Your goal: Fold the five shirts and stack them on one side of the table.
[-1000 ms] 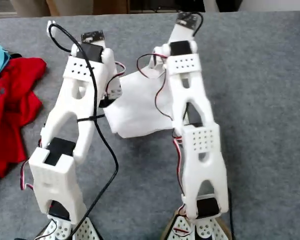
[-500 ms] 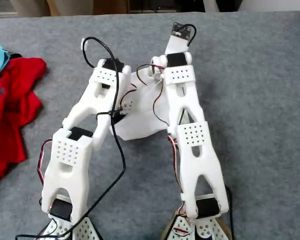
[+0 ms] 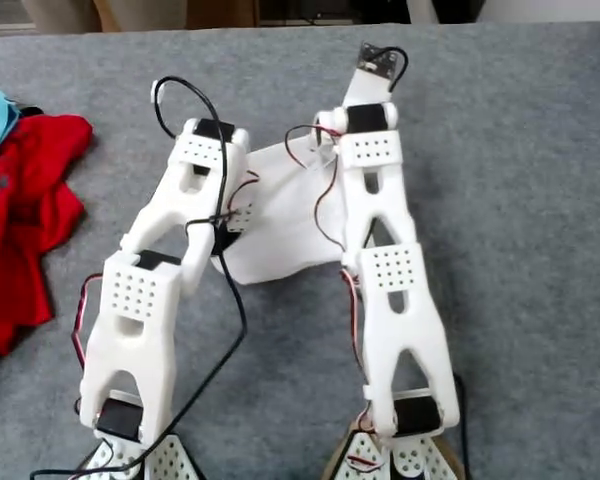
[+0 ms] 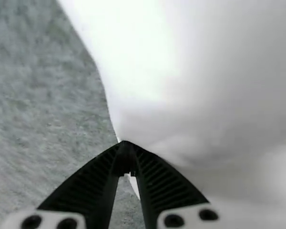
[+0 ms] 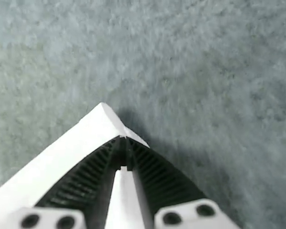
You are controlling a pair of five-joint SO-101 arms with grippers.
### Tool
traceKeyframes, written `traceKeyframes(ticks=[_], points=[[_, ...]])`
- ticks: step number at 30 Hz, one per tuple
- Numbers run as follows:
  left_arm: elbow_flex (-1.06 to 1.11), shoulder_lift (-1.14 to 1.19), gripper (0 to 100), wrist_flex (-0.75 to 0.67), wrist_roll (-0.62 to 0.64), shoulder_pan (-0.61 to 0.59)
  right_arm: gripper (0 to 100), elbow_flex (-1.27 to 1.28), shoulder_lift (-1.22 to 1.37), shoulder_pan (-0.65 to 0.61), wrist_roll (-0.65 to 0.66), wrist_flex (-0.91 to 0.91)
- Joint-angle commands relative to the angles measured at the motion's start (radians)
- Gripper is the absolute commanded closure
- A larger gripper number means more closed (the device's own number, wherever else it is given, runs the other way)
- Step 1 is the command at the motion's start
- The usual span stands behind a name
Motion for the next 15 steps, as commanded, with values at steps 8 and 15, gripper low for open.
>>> traceKeyframes(ticks=[8, 15], points=[[-0.077, -0.166, 98, 0.078, -0.074, 0.006, 98.9, -0.051, -0.351, 0.015, 0.04, 0.224], [0.038, -0.386, 98, 0.078, -0.137, 0.009, 98.9, -0.002, -0.513, 0.028, 0.046, 0.227]])
